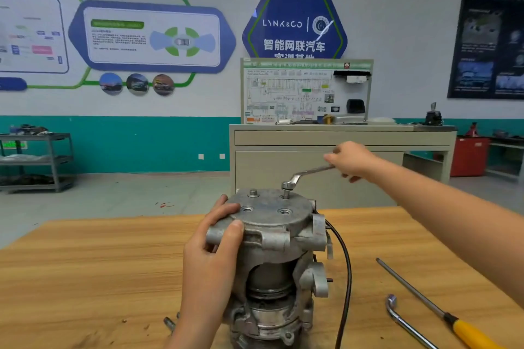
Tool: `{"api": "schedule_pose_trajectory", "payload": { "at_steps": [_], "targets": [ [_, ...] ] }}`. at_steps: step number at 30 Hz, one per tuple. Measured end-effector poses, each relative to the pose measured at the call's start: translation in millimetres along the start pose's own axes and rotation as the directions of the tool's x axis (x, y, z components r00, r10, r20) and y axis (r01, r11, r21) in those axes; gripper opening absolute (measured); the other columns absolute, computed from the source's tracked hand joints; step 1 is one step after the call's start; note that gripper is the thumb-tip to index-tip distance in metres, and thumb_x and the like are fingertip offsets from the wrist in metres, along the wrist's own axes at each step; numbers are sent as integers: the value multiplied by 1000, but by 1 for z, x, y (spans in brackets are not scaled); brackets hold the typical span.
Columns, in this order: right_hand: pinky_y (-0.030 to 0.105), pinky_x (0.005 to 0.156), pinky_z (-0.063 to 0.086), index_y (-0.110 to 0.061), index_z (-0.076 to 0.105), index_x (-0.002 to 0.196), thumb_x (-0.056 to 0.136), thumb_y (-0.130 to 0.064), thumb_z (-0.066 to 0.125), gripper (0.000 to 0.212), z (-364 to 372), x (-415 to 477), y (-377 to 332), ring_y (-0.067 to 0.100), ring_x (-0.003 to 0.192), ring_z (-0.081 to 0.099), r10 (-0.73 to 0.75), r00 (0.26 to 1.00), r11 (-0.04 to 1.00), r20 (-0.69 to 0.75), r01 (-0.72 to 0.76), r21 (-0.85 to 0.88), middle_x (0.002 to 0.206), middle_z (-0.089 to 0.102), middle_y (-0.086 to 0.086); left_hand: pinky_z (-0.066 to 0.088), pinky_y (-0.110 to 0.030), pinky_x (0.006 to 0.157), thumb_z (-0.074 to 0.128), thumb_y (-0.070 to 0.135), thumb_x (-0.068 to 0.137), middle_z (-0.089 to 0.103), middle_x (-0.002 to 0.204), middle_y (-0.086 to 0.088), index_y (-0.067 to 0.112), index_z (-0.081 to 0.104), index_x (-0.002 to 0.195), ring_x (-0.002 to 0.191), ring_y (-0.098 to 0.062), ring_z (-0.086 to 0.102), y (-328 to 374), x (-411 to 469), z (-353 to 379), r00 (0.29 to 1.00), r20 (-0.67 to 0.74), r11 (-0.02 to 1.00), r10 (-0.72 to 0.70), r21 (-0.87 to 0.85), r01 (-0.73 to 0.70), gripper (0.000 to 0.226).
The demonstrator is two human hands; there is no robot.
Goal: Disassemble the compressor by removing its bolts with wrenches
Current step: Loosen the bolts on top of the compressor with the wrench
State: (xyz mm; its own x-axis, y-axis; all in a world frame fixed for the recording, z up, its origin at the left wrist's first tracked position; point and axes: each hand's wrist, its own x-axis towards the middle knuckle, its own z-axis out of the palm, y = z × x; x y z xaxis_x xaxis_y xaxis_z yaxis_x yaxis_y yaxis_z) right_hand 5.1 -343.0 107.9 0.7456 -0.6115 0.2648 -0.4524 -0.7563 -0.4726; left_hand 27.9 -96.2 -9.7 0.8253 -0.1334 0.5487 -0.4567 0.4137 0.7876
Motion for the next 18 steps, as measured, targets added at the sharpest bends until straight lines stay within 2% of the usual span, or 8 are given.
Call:
{"api": "schedule_pose_trajectory", "payload": {
  "at_steps": [2, 5, 7, 11, 13, 15, 17, 18],
  "targets": [
    [32, 64, 46, 0, 52, 91, 96, -18, 43, 21, 16, 16, -28, 26, 78, 53, 9, 998, 999, 67, -12, 51, 93, 54, 17, 40, 3, 62, 56, 6, 85, 57, 119, 22, 26, 71, 85, 91, 25, 52, 2, 0, 0, 1000, 4, 1000, -17, -13, 17, 25],
    [24, 57, 41, -5, 44, 72, 93, -5, 38, 22, 30, 25, -70, 20, 66, 50, -34, 985, 999, 168, 29, 34, 79, 48, 11, 40, 2, 59, 56, 4, 86, 57, 118, 22, 24, 70, 87, 88, 26, 52, 4, -1, 3, 1000, -10, 1000, -29, 2, 29, 24],
    [24, 55, 43, 2, 46, 83, 93, 0, 35, 15, 39, 25, -94, 21, 72, 57, -88, 969, 996, 231, 84, 25, 82, 49, 11, 40, 3, 58, 57, 4, 86, 56, 117, 22, 22, 70, 88, 87, 27, 51, 6, -2, 3, 999, -19, 999, -30, 28, 31, 22],
    [35, 79, 54, 10, 39, 124, 95, -2, 36, 31, 59, 1, -139, 26, 89, 66, -297, 899, 951, 322, 309, 12, 108, 61, 20, 39, 4, 66, 59, 17, 82, 57, 110, 32, 29, 70, 90, 94, 29, 46, 9, 2, -3, 999, 40, 992, -23, 123, 18, 18],
    [34, 71, 49, 2, 43, 124, 92, -1, 41, 32, 64, -28, -159, 25, 89, 61, -495, 815, 827, 301, 548, -125, 112, 59, 17, 40, 2, 74, 59, 26, 78, 61, 102, 36, 36, 68, 93, 98, 26, 47, 11, 6, -10, 994, 109, 980, -7, 200, -15, 20],
    [31, 52, 37, -6, 45, 118, 89, -1, 41, 29, 64, -62, -166, 25, 74, 51, -699, 681, 596, 217, 723, -348, 103, 59, 12, 46, -8, 78, 60, 26, 81, 63, 99, 35, 38, 64, 97, 97, 17, 55, 15, 11, -19, 979, 193, 976, -57, 219, 14, 21],
    [29, 47, 25, -10, 46, 110, 90, -8, 42, 21, 56, -98, -157, 26, 66, 48, -846, 523, 413, 103, 766, -493, 91, 61, 8, 52, -21, 76, 67, 25, 82, 68, 96, 24, 34, 65, 97, 91, 5, 63, 20, 17, -32, 947, 266, 977, -180, 158, 142, 17],
    [29, 49, 27, -11, 48, 106, 92, -13, 43, 16, 49, -116, -146, 28, 68, 53, -884, 462, 369, 70, 783, -501, 88, 63, 7, 53, -25, 76, 72, 30, 77, 70, 97, 19, 33, 66, 97, 90, 1, 65, 22, 19, -41, 931, 288, 969, -224, 168, 181, 21]
  ]
}}
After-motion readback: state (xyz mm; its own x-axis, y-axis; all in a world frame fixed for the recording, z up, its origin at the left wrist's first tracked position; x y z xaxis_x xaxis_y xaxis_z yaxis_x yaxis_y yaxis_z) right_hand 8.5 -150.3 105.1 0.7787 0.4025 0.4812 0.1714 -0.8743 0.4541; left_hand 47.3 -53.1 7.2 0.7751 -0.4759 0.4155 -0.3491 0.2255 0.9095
